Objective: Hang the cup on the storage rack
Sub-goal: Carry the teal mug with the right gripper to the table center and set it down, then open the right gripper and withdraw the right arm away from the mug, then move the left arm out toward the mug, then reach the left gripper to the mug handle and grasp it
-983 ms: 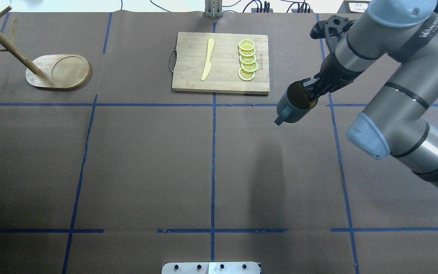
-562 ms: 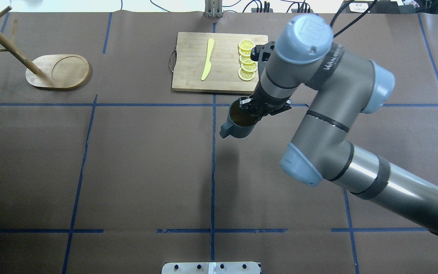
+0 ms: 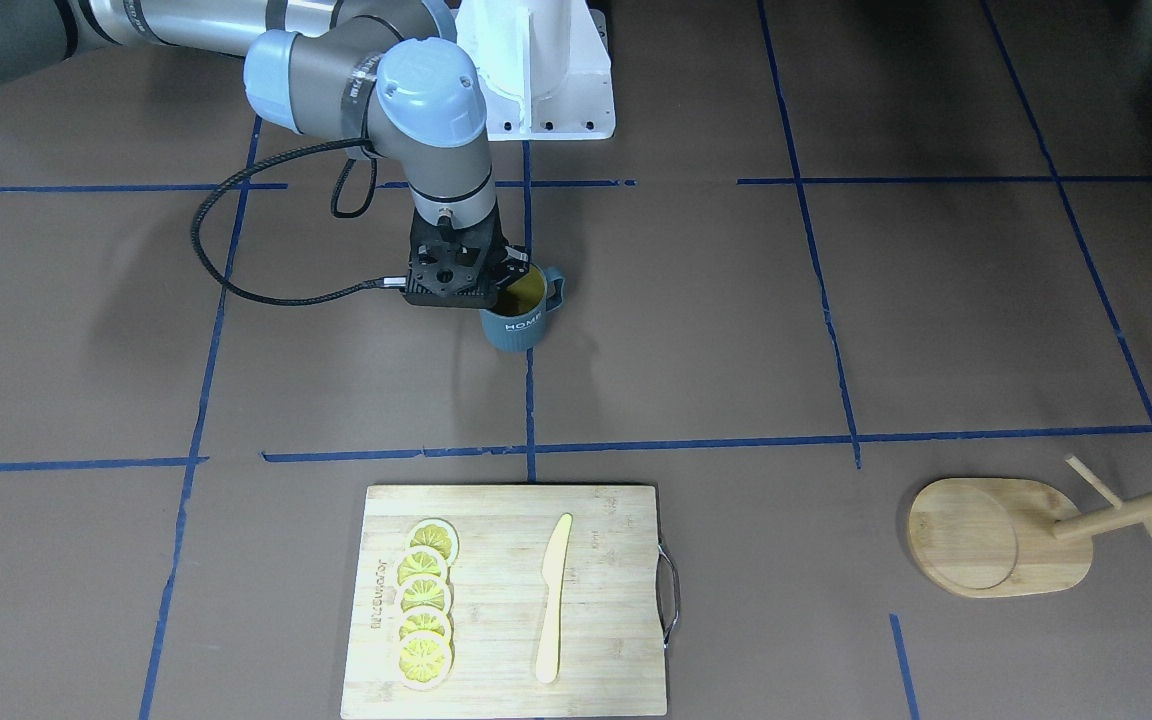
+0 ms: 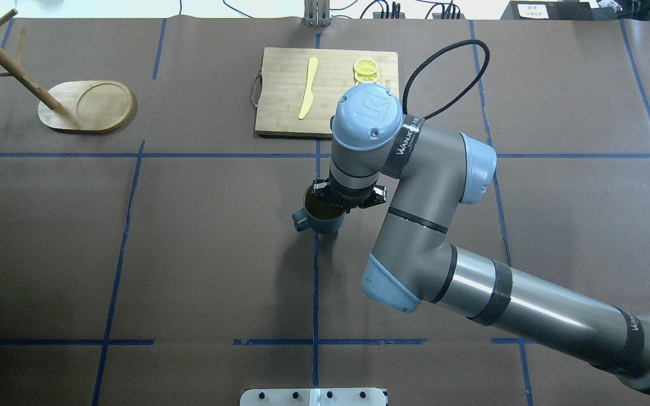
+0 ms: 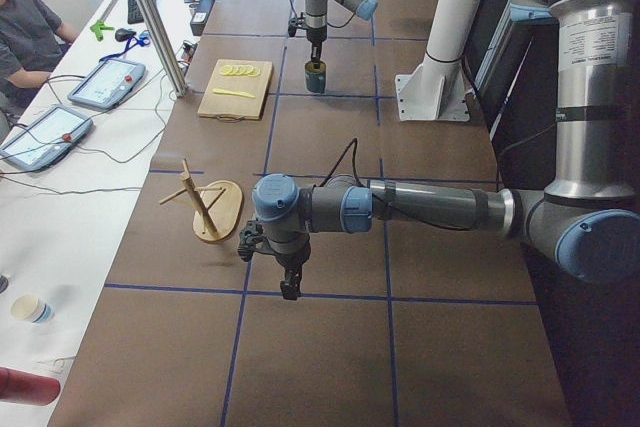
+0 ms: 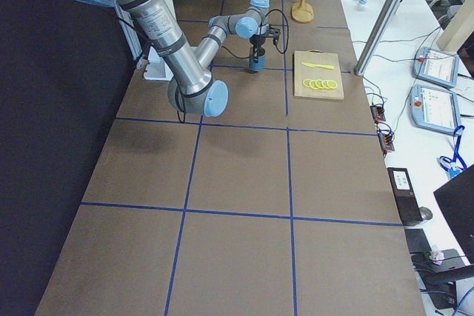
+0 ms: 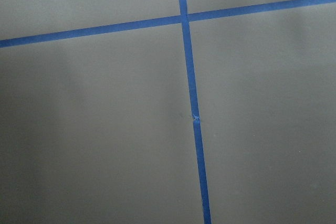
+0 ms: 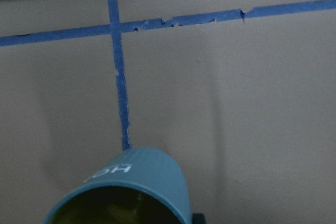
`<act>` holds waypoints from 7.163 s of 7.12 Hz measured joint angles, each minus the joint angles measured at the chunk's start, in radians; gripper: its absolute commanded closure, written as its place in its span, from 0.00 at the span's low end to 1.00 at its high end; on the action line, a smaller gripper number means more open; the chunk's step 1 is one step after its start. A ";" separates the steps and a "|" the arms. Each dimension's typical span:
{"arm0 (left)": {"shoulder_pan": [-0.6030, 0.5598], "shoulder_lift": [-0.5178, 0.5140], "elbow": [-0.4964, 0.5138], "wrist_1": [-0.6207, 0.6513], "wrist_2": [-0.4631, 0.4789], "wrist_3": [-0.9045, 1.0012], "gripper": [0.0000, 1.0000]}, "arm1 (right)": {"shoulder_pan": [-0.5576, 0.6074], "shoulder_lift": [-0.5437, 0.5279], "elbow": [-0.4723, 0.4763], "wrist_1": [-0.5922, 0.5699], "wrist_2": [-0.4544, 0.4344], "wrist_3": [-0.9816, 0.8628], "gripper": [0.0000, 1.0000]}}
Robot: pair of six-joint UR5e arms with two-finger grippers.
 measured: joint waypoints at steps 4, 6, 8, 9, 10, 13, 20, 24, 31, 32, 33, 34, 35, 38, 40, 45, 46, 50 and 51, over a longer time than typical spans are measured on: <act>0.000 0.004 0.001 0.000 0.000 0.000 0.00 | -0.028 0.008 -0.010 0.001 -0.008 -0.008 0.62; 0.000 0.005 0.001 0.000 0.000 0.000 0.00 | -0.029 0.023 -0.014 0.003 -0.008 0.001 0.00; 0.000 0.005 0.000 -0.001 0.001 0.000 0.00 | -0.020 0.041 -0.003 0.002 -0.005 0.002 0.00; 0.000 0.005 -0.002 -0.002 0.002 0.000 0.00 | 0.007 0.044 0.019 -0.003 0.012 -0.010 0.00; 0.000 0.005 -0.007 -0.004 0.004 -0.001 0.00 | 0.055 0.041 0.041 -0.015 0.049 -0.048 0.00; 0.003 -0.008 -0.015 -0.013 0.005 -0.009 0.00 | 0.280 -0.035 0.053 -0.064 0.186 -0.361 0.00; 0.003 -0.051 -0.025 -0.125 0.008 -0.010 0.00 | 0.825 -0.512 -0.019 -0.061 0.349 -1.408 0.00; 0.002 -0.044 -0.027 -0.224 -0.009 -0.008 0.00 | 0.970 -0.834 0.117 -0.057 0.350 -1.479 0.00; 0.201 -0.067 -0.046 -0.946 -0.238 -0.135 0.00 | 0.976 -0.900 0.234 -0.056 0.351 -1.404 0.00; 0.279 -0.101 -0.045 -1.036 -0.194 -0.204 0.00 | 0.976 -0.899 0.236 -0.056 0.351 -1.404 0.00; 0.376 -0.136 -0.045 -1.103 -0.110 -0.274 0.00 | 0.976 -0.899 0.236 -0.056 0.351 -1.403 0.00; 0.489 -0.168 -0.045 -1.165 0.012 -0.345 0.00 | 0.976 -0.899 0.237 -0.056 0.351 -1.403 0.00; 0.603 -0.189 -0.047 -1.215 0.157 -0.394 0.00 | 0.975 -0.899 0.237 -0.057 0.351 -1.402 0.00; 0.924 -0.273 -0.025 -1.270 0.550 -0.433 0.01 | 0.975 -0.898 0.237 -0.057 0.351 -1.401 0.00; 1.059 -0.374 0.046 -1.272 0.684 -0.434 0.01 | 0.974 -0.895 0.236 -0.057 0.351 -1.400 0.00; 1.132 -0.542 0.217 -1.271 0.718 -0.429 0.06 | 0.974 -0.893 0.233 -0.057 0.351 -1.397 0.00; 1.144 -0.563 0.232 -1.268 0.726 -0.429 0.15 | 0.974 -0.893 0.233 -0.057 0.351 -1.397 0.00; 1.185 -0.595 0.259 -1.268 0.791 -0.434 1.00 | 0.974 -0.890 0.231 -0.057 0.350 -1.397 0.00; 1.186 -0.595 0.259 -1.270 0.792 -0.435 1.00 | 0.974 -0.889 0.231 -0.057 0.350 -1.397 0.00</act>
